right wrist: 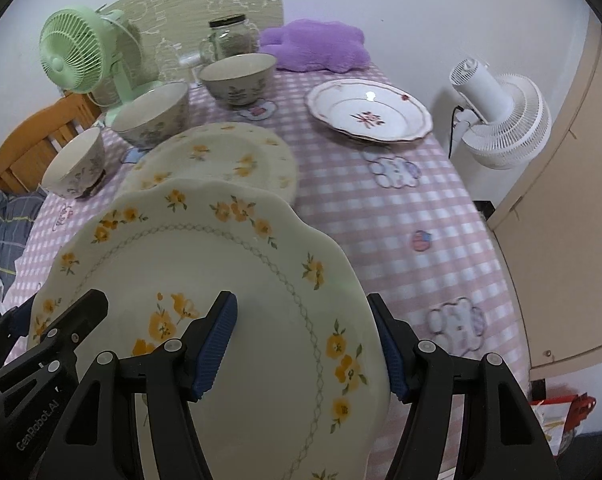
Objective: Organize plates and bowls
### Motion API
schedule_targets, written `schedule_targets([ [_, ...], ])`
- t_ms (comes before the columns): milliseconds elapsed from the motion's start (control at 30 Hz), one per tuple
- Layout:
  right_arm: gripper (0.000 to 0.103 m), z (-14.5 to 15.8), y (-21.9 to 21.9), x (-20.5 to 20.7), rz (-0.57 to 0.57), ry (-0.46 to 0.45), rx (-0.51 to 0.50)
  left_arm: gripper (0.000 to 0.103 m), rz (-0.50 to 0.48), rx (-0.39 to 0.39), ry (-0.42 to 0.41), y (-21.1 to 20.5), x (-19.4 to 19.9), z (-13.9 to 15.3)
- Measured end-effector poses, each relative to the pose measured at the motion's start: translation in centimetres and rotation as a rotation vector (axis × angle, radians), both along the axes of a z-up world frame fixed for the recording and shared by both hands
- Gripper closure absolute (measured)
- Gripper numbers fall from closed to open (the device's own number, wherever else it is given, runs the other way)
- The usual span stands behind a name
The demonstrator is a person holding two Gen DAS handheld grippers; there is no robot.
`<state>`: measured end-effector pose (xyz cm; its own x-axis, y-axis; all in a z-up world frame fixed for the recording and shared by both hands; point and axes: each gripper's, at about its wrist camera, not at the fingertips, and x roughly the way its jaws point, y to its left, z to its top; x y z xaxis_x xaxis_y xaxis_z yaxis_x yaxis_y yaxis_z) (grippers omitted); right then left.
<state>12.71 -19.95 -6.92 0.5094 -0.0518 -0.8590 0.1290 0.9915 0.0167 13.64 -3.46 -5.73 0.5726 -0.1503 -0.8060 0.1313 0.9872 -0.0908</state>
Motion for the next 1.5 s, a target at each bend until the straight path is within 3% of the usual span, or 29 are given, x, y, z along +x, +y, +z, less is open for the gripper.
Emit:
schedule_targets([
  [500,0.035,-2.3,12.7,1.6,0.064,0.037,0.008,0.045,0.064,0.015,0.039,11.8,0.6,-1.9],
  [733,0.035,-4.1,16.6,2.6,0.089,0.082,0.011,0.045,0.093,0.015,0.083,15.6,1.1,-3.8],
  [1000,0.035,-6.0,18.7,3.8,0.075,0.11,0.015,0.045,0.086,0.038,0.141,17.3,2.5,-6.4],
  [1100,0.035,-6.3,18.6,4.0,0.053,0.108,0.018,0.044,0.067,0.051,0.122,17.1,2.7,-6.6],
  [1267,0.033,-6.7,18.6,4.2,0.044,0.129,0.007,0.035,0.035,0.088,0.118,16.2,2.7,-6.6],
  [1500,0.032,-6.1,18.6,3.9,0.079,0.153,-0.008,0.027,0.021,0.03,0.175,16.6,2.6,-6.0],
])
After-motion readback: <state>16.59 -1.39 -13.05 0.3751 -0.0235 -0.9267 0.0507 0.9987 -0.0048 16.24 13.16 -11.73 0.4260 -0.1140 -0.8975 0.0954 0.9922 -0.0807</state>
